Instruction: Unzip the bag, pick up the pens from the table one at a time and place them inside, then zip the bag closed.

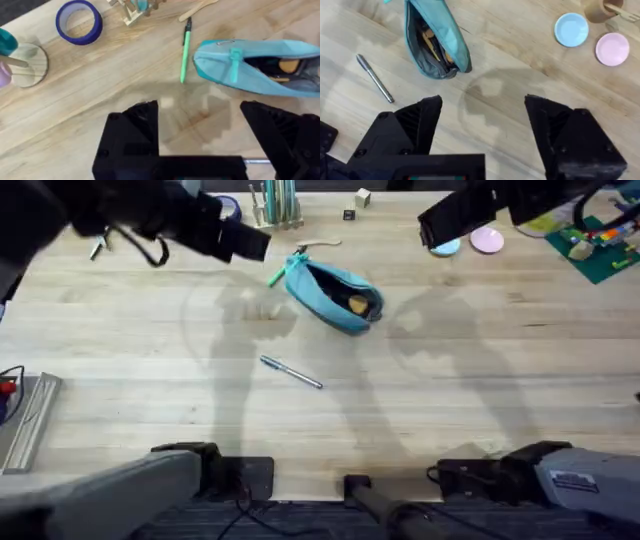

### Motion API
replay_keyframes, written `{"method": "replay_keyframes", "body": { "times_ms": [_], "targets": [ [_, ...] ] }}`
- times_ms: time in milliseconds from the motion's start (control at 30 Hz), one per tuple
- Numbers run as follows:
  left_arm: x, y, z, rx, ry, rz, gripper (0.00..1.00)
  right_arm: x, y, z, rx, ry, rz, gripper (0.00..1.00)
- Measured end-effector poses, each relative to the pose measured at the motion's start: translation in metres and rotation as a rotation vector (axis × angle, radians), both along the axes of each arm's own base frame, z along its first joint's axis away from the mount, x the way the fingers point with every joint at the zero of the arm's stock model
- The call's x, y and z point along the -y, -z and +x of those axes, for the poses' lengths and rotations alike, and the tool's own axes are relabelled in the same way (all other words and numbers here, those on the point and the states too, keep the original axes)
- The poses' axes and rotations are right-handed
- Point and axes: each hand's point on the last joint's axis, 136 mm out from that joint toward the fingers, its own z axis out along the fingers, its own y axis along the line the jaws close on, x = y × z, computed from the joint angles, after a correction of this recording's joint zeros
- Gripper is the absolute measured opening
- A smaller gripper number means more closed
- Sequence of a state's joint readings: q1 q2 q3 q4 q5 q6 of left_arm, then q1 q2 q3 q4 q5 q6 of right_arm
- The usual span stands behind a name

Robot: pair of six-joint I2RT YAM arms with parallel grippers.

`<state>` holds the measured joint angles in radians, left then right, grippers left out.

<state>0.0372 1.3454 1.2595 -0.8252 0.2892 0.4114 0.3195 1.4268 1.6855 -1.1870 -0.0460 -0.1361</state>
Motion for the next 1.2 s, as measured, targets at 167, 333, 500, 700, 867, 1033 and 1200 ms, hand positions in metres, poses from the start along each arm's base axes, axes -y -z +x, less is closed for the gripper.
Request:
{"method": "replay_keyframes", "body": {
  "times_ms": [167, 333, 500, 700, 867, 1033, 1200],
  "targets": [
    [-0.005, 0.005, 0.031, -0.02, -0.013, 0.015, 0.991, 0.0, 0.001, 0.001, -0.003, 0.0, -0.001, 0.998],
    [-0.007, 0.02, 0.064, -0.043, -0.017, 0.02, 0.991, 0.0, 0.001, 0.001, -0.003, 0.0, -0.001, 0.997],
    [0.0, 0.05, 0.081, -0.088, 0.011, -0.02, 0.993, 0.0, 0.001, 0.001, -0.003, 0.0, -0.001, 0.997],
    [0.014, 0.056, 0.098, -0.052, 0.065, -0.089, 0.992, 0.0, 0.001, 0.001, -0.002, 0.0, -0.001, 0.998],
    [0.023, 0.068, 0.103, -0.064, 0.083, -0.09, 0.993, -0.001, 0.001, 0.002, -0.002, 0.0, -0.001, 0.998],
    [0.035, 0.094, 0.104, -0.116, 0.097, -0.054, 0.993, -0.001, 0.001, 0.002, -0.002, 0.0, -0.001, 0.998],
    [0.037, 0.111, 0.106, -0.145, 0.088, -0.002, 0.993, -0.001, 0.001, 0.002, -0.001, 0.0, 0.0, 0.998]
  ]
}}
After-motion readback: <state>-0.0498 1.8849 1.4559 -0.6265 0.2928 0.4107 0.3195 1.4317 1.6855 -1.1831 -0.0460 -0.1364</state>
